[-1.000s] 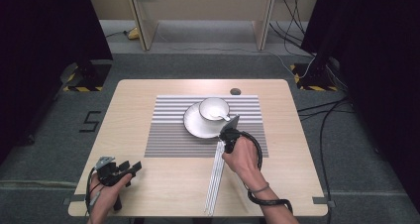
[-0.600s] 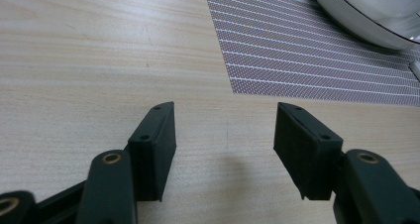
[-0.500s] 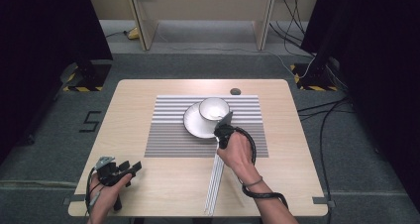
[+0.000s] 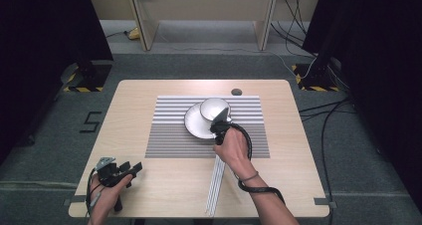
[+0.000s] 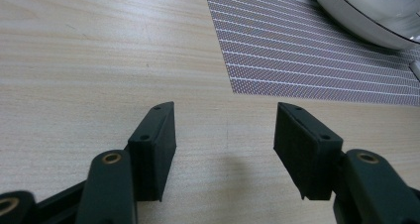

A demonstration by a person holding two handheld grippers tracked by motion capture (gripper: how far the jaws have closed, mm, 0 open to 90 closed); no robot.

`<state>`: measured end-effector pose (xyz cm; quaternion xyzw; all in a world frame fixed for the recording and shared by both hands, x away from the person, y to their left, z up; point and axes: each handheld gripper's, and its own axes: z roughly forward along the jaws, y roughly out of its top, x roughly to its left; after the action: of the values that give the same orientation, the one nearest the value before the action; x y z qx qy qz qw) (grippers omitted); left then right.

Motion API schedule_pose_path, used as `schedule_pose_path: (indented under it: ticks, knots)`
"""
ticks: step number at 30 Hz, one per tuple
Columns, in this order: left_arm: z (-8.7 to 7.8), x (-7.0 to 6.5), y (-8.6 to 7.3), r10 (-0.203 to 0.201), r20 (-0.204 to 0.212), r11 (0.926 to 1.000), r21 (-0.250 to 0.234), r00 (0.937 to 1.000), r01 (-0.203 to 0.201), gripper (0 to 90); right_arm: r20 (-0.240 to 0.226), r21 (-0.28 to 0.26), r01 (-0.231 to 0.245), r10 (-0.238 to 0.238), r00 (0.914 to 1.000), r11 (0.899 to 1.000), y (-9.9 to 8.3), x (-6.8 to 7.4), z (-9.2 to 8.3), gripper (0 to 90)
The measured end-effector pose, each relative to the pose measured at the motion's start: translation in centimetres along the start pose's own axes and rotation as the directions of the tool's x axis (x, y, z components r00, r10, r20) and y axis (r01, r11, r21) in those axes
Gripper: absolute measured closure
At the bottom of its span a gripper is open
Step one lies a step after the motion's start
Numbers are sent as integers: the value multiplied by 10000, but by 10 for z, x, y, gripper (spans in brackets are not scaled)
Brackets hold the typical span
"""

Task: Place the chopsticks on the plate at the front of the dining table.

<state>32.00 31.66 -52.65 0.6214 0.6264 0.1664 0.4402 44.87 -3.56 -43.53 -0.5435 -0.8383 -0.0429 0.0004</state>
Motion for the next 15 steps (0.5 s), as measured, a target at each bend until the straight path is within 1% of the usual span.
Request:
schedule_pose_path:
  ticks: [7, 11, 12, 15]
  knots:
    - [0, 0, 0, 11, -7, 10000, 0, 10000, -11, 411, -12, 11, 81, -81, 10000, 10000, 6, 2, 1, 857]
    - [0, 0, 0, 15, -7, 10000, -1, 10000, -15, 411, -49, 44, 53, -53, 10000, 10000, 11, 5, 1, 857]
    - [0, 0, 0, 19, -7, 10000, -1, 10000, -19, 411, -39, -23, 124, -124, 9999, 9999, 12, 5, 1, 857]
    - [0, 0, 0, 22, -6, 10000, -1, 10000, -22, 411, -66, -71, 137, -137, 9999, 9999, 14, 6, 1, 857]
